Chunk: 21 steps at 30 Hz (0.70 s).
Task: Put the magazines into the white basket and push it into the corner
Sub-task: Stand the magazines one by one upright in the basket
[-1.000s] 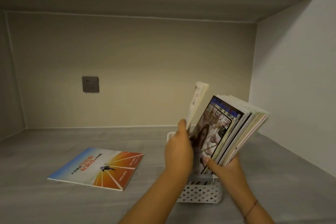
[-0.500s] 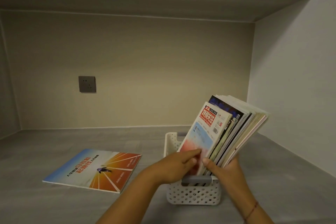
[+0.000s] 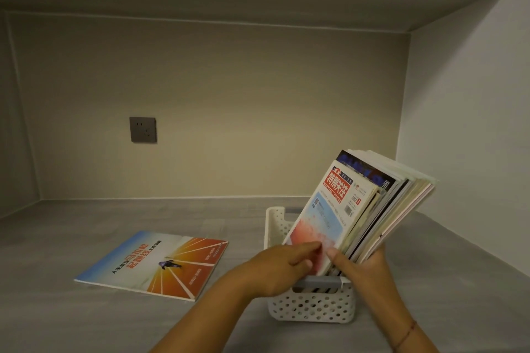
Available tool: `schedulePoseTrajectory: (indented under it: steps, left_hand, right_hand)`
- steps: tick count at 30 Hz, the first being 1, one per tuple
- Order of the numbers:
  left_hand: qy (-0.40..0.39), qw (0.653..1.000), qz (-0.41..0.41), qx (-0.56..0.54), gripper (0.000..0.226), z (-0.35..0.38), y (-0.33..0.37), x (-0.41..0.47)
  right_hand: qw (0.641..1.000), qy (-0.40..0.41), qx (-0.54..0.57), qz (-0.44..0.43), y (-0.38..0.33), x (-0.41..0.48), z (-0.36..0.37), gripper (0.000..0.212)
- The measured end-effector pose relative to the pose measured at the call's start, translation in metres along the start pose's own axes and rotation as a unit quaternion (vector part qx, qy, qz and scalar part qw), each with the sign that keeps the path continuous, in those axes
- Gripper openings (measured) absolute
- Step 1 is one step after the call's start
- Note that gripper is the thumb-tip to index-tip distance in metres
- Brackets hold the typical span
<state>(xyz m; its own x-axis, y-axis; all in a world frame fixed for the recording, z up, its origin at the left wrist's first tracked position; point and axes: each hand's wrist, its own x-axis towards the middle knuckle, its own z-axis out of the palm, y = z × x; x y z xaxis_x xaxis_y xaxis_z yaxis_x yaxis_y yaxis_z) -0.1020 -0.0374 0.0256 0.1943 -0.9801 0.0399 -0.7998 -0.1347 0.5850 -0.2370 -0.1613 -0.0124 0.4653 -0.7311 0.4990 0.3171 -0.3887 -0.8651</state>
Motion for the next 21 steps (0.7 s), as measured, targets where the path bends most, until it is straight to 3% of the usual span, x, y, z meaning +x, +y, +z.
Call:
schedulePoseTrajectory:
  steps: [2, 4, 6, 8, 9, 11, 13, 15, 17, 21]
  left_hand:
    - [0.05, 0.994, 0.015, -0.099, 0.041, 0.001, -0.005, -0.005]
    - [0.17, 0.971, 0.0, -0.168, 0.037, 0.001, -0.02, -0.011]
    - [0.32, 0.93, -0.075, -0.163, 0.038, -0.004, -0.051, -0.02]
    - [0.413, 0.881, -0.203, -0.109, 0.041, -0.017, -0.092, -0.035]
    - [0.42, 0.859, -0.288, -0.048, 0.048, -0.025, -0.115, -0.045]
    - [0.359, 0.811, -0.458, 0.064, 0.074, -0.041, -0.161, -0.067]
    - [0.325, 0.762, -0.556, 0.063, 0.097, -0.053, -0.2, -0.088]
    - [0.329, 0.735, -0.592, 0.024, 0.112, -0.063, -0.227, -0.105]
    - [0.326, 0.729, -0.601, 0.013, 0.118, -0.072, -0.242, -0.112]
    - [0.392, 0.743, -0.541, 0.037, 0.105, -0.074, -0.239, -0.109]
  right_hand:
    - [1.0, 0.014, 0.0, 0.011, 0.0, -0.001, 0.001, 0.081]
    - [1.0, 0.014, 0.0, 0.027, 0.001, -0.001, 0.0, 0.074]
    - [0.999, 0.014, -0.003, 0.039, 0.003, -0.001, -0.001, 0.07]
    - [0.999, 0.02, -0.003, 0.044, 0.003, -0.001, -0.001, 0.068]
    - [0.999, 0.022, -0.003, 0.046, 0.003, -0.001, -0.001, 0.068]
    - [0.999, 0.026, -0.008, 0.047, 0.003, -0.001, 0.0, 0.068]
    - [0.998, 0.03, -0.014, 0.046, 0.002, -0.001, 0.001, 0.068]
    - [0.998, 0.032, -0.018, 0.048, 0.002, -0.001, 0.002, 0.067]
    - [0.998, 0.033, -0.017, 0.054, 0.001, -0.002, 0.002, 0.067]
    - [0.997, 0.031, -0.022, 0.06, 0.0, -0.002, 0.003, 0.066]
